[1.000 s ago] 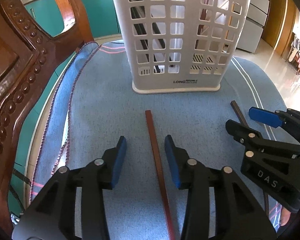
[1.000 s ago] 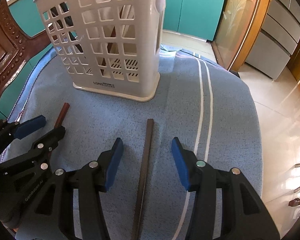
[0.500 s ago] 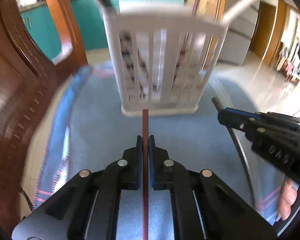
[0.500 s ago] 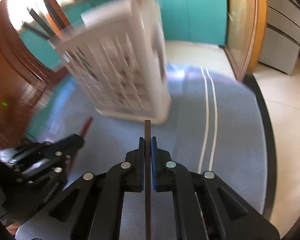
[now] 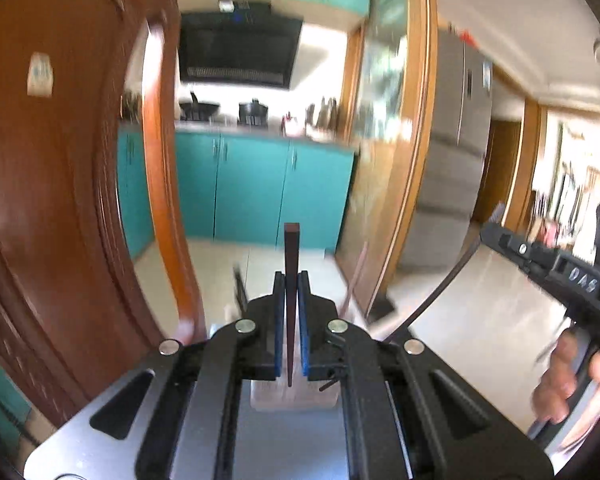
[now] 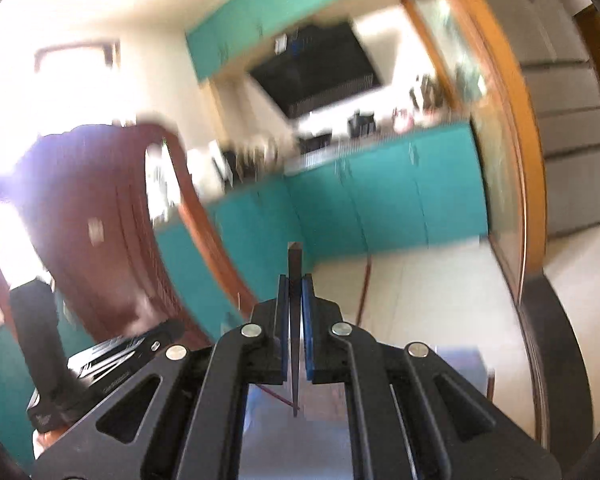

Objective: Organize utensils

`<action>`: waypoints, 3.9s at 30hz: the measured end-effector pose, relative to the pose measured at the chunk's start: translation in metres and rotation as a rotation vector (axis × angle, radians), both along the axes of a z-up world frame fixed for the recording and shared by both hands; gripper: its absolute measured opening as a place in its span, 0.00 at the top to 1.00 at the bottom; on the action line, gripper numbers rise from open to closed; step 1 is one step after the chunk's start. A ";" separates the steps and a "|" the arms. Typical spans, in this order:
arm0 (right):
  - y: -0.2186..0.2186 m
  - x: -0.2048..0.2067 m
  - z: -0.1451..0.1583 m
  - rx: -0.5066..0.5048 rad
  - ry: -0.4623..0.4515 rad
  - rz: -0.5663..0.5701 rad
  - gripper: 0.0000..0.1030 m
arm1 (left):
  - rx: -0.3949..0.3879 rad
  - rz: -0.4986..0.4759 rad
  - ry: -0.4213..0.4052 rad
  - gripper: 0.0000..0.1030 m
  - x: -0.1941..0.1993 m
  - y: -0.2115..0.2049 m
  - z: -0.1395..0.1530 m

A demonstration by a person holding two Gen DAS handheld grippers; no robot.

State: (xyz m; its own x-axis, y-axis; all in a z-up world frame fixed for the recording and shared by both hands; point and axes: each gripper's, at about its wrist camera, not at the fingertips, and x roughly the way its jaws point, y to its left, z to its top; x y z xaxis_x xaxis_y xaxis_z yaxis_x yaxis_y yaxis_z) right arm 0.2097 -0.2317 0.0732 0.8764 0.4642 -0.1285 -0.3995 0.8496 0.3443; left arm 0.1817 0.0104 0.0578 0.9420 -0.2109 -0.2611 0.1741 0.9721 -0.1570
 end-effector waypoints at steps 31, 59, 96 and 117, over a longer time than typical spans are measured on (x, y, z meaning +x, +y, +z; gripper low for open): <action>0.025 0.057 -0.039 -0.112 -0.007 -0.174 0.93 | -0.066 0.158 -0.037 0.93 0.096 -0.012 -0.021; 0.011 0.010 -0.039 -0.122 -0.110 -0.271 0.11 | 0.167 0.187 -0.140 0.18 0.020 -0.034 -0.021; 0.021 -0.291 -0.057 -0.345 -0.120 -0.340 0.03 | 0.201 0.172 -0.099 0.03 -0.305 -0.011 -0.024; 0.029 -0.293 -0.055 -0.362 -0.117 -0.353 0.03 | 0.218 0.150 -0.081 0.03 -0.302 -0.012 -0.027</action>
